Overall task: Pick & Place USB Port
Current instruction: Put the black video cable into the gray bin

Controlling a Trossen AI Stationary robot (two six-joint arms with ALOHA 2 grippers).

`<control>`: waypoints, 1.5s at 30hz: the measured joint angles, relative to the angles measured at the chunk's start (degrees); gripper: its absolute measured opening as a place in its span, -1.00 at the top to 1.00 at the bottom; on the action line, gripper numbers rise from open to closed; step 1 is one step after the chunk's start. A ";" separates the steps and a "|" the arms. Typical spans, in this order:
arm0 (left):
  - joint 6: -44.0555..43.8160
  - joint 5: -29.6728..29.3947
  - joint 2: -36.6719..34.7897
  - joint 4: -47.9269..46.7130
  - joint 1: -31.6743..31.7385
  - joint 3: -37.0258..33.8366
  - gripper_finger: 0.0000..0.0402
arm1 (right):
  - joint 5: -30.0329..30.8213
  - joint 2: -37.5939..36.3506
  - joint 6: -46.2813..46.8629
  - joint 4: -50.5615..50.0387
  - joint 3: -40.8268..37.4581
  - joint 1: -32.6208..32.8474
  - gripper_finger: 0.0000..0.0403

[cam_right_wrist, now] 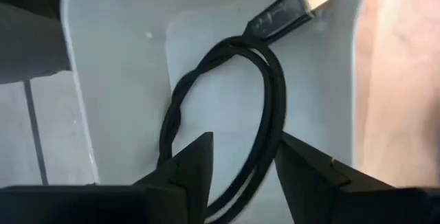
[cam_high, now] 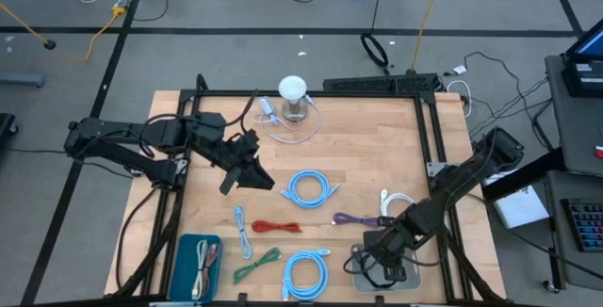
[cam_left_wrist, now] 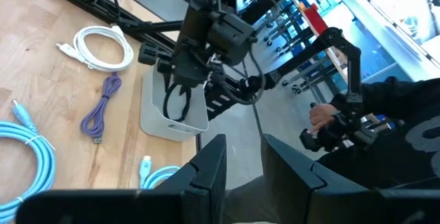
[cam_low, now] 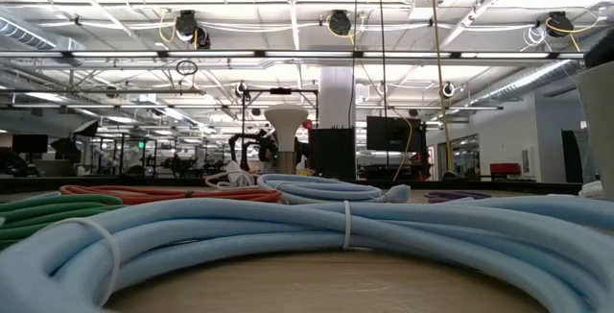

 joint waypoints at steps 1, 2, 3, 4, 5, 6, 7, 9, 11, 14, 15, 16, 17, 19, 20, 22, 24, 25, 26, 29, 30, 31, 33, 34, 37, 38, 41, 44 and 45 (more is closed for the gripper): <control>0.15 0.00 0.00 0.00 0.00 0.02 0.54 | 0.22 0.00 -0.08 -1.21 1.05 -0.02 0.30; 0.25 0.00 0.00 -0.01 0.00 0.00 0.54 | 0.45 0.00 -0.14 -2.54 2.12 -0.02 0.31; 0.45 -0.01 0.00 -0.01 0.00 0.02 0.54 | 0.86 0.00 -0.20 -4.16 3.28 -0.03 0.32; 0.58 -0.02 0.00 -0.02 0.00 0.00 0.54 | 1.74 0.00 -0.32 -5.70 4.36 -0.04 0.33; 0.61 -0.02 0.00 -0.02 0.00 0.01 0.54 | 2.10 0.00 -0.70 -7.22 5.39 -0.04 0.34; 0.61 -0.04 0.00 -0.02 0.00 0.02 0.54 | 2.42 -0.02 -0.97 -8.19 6.14 -0.04 0.34; 0.61 -0.04 0.00 -0.02 0.00 0.00 0.54 | 2.96 -0.02 -1.07 -8.66 6.66 -0.04 0.34; 0.61 -0.28 0.00 -0.03 0.00 0.02 0.54 | 3.07 -0.02 -1.13 -8.88 6.76 -0.05 0.34; 0.62 -0.44 0.00 -0.02 0.00 0.01 0.54 | 3.18 -0.02 -1.05 -9.82 6.74 -0.04 0.33; 0.45 -0.47 0.00 -0.01 0.00 0.02 0.54 | 3.44 -0.02 -0.97 -11.64 6.74 -0.04 0.31; 0.37 -0.48 0.00 -0.02 0.00 0.02 0.54 | 3.64 -0.02 -0.99 -12.19 6.74 -0.04 0.30; 0.14 -0.48 0.00 -0.02 0.00 0.02 0.54 | 3.97 -0.02 -1.00 -12.76 6.74 -0.04 0.29; 0.03 -0.48 0.00 -0.02 0.00 0.02 0.54 | 4.48 -0.02 -0.97 -13.42 6.74 -0.04 0.28; -0.05 -0.46 0.00 -0.02 0.00 0.02 0.54 | 5.28 -0.02 -0.97 -14.62 6.74 -0.05 0.27; -0.05 -0.46 0.00 -0.02 0.00 0.02 0.54 | 6.33 -0.02 -0.81 -15.05 6.74 -0.10 0.27; -0.07 -0.46 0.00 -0.02 0.00 0.02 0.54 | 8.03 -0.02 -0.68 -15.89 6.74 -0.38 0.28; -0.07 -0.44 0.00 -0.02 0.00 0.02 0.54 | 9.46 -0.02 -0.85 -16.77 6.74 -0.50 0.29; -0.07 -0.44 0.00 -0.02 0.00 0.02 0.54 | 10.29 -0.02 -0.96 -17.26 6.74 -0.62 0.30; -0.07 -0.44 0.00 -0.02 0.00 0.02 0.54 | 11.08 -0.02 -1.08 -17.74 6.74 -0.72 0.30; 0.08 -0.44 0.02 -0.04 0.00 0.02 0.54 | 13.84 -0.02 -1.18 -20.19 6.72 -1.37 0.31; 0.13 -0.44 0.00 -0.04 0.00 0.02 0.54 | 14.98 -0.02 -0.45 -21.50 6.72 -1.80 0.31; 0.13 -0.45 0.01 -0.04 0.00 0.02 0.54 | 16.19 -0.02 1.06 -22.90 6.72 -2.22 0.31; 0.15 -0.46 0.00 -0.04 0.00 0.02 0.54 | 17.87 -0.02 3.98 -26.21 6.72 -3.22 0.32; 0.15 -0.48 0.02 -0.04 0.00 0.02 0.54 | 18.22 -0.02 5.17 -27.24 6.70 -3.70 0.33; 0.17 -0.48 0.02 -0.04 0.00 0.02 0.54 | 18.24 -0.02 7.31 -29.44 6.70 -4.81 0.39; 0.17 -0.48 0.02 -0.05 0.00 0.02 0.54 | 18.15 -0.02 7.38 -29.95 6.70 -4.93 0.42; 0.45 -0.50 0.02 -0.04 0.00 0.02 0.54 | 18.04 -0.02 7.26 -30.26 6.70 -5.03 0.56; 0.61 -0.50 0.02 -0.04 0.00 0.02 0.54 | 17.90 -0.02 6.95 -28.41 6.70 -5.20 0.76; 0.63 -0.52 0.01 -0.04 0.00 0.02 0.54 | 17.05 -0.02 6.62 -27.35 6.70 -5.44 0.83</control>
